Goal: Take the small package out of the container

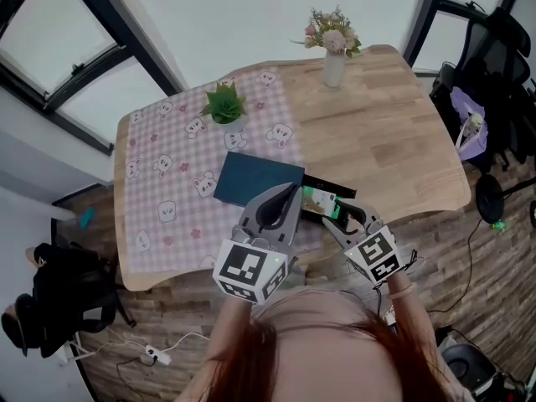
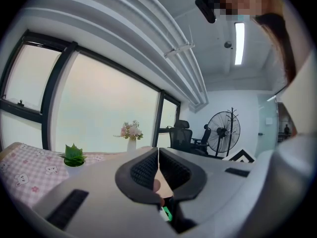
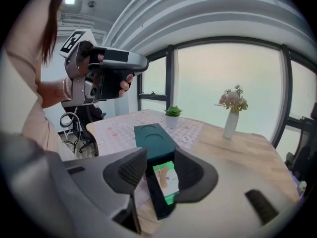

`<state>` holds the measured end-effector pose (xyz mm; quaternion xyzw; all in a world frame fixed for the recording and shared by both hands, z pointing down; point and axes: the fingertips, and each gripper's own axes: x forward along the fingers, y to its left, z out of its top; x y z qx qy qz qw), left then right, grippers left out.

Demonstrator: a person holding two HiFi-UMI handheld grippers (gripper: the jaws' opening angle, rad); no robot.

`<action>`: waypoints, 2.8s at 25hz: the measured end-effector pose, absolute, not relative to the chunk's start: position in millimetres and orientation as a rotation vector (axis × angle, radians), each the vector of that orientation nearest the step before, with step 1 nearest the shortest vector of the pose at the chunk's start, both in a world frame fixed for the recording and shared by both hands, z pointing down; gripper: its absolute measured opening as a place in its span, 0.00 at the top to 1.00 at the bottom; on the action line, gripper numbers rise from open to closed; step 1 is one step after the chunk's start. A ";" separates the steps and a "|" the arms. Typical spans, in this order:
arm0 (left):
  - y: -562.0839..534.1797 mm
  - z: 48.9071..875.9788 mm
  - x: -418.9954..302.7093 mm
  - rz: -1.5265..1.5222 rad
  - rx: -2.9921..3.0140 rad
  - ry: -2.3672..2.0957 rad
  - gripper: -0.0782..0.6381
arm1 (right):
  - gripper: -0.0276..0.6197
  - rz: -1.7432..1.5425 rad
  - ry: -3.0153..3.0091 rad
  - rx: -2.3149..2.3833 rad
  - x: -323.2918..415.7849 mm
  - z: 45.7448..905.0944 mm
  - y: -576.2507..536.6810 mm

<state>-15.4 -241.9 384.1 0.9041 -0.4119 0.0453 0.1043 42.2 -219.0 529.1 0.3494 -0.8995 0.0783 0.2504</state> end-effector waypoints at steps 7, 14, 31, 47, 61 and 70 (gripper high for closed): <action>-255.2 391.9 -21.2 0.149 2.651 -1.214 0.87 | 0.68 0.223 -2.400 0.872 36.7 554.4 -228.9; -270.5 400.3 -27.3 0.153 2.633 -1.208 0.87 | 0.64 0.227 -2.347 0.805 32.3 578.8 -240.7; -301.1 417.6 -37.0 0.163 2.581 -1.193 0.87 | 0.52 0.279 -2.212 0.641 28.5 633.1 -256.6; -315.2 431.0 -52.8 0.175 2.537 -1.203 0.87 | 0.43 0.292 -2.072 0.517 22.8 675.4 -263.1; -327.2 443.1 -57.6 0.195 2.512 -1.187 0.87 | 0.38 0.337 -2.005 0.444 17.8 697.0 -269.6; -330.0 444.7 -57.9 0.202 2.508 -1.190 0.87 | 0.37 0.314 -1.974 0.399 16.5 704.8 -268.1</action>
